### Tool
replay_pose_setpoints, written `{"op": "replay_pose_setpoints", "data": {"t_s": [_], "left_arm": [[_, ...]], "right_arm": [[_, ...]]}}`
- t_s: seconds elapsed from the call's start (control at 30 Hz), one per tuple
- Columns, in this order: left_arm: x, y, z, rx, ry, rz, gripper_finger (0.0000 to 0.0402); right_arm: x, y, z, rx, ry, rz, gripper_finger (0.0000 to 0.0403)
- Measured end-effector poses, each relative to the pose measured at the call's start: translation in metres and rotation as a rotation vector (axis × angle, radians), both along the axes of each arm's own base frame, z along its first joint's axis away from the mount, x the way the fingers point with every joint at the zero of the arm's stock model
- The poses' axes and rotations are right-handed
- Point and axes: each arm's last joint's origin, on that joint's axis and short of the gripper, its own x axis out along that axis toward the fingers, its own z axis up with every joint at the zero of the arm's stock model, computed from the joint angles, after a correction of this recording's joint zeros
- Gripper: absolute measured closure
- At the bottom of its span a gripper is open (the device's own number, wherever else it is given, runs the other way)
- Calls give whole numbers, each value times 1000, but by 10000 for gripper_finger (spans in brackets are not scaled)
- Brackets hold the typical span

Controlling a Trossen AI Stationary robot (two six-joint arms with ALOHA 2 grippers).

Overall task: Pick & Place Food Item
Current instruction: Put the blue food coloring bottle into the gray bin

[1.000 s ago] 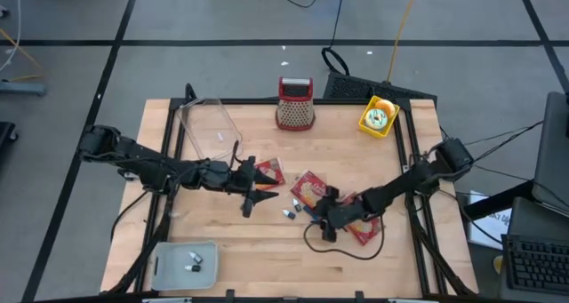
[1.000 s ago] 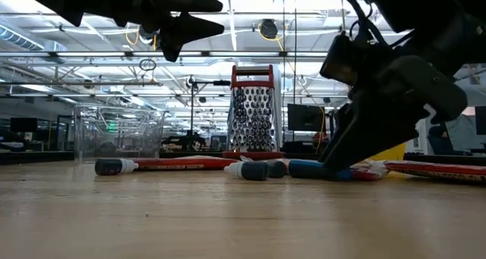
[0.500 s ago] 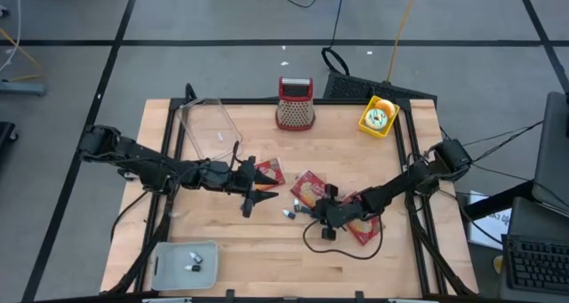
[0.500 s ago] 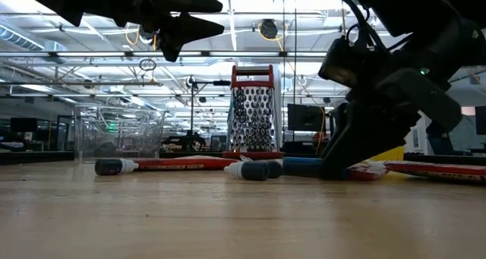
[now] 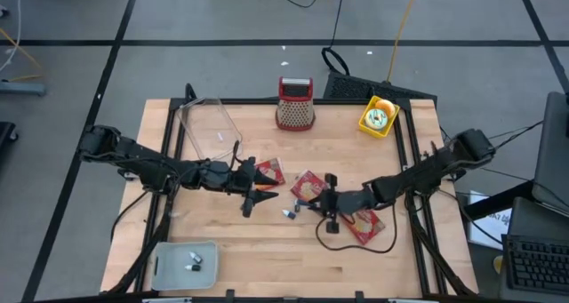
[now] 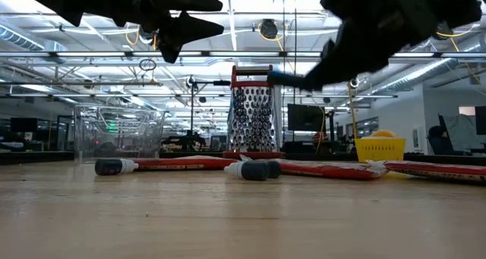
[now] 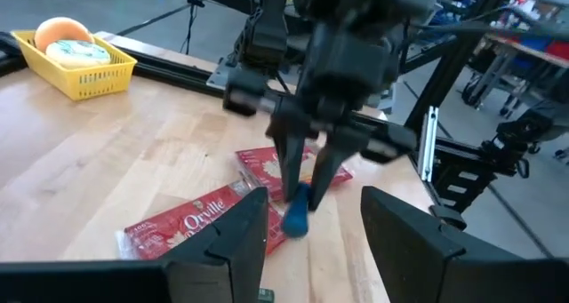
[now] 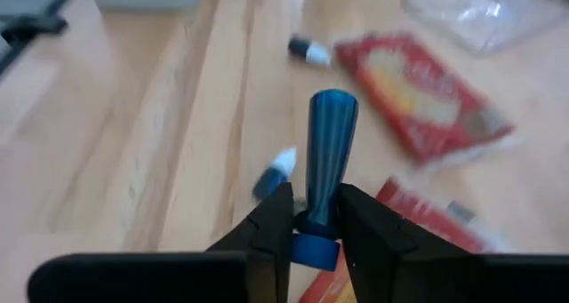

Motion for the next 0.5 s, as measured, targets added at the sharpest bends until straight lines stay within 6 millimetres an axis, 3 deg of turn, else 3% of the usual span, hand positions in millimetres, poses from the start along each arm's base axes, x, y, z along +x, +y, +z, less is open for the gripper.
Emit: {"op": "replay_pose_setpoints", "data": {"t_s": [0.2, 0.37, 0.5], "left_arm": [[0, -14, -5, 125, 1, -71, 218], [9, -27, -7, 132, -7, -49, 212], [20, -30, -14, 131, 32, -25, 185]], "right_arm": [[-2, -3, 25, -26, -135, 32, 342], [1, 0, 32, -38, -212, 80, 342], [1, 0, 32, -44, -217, 85, 342]]}}
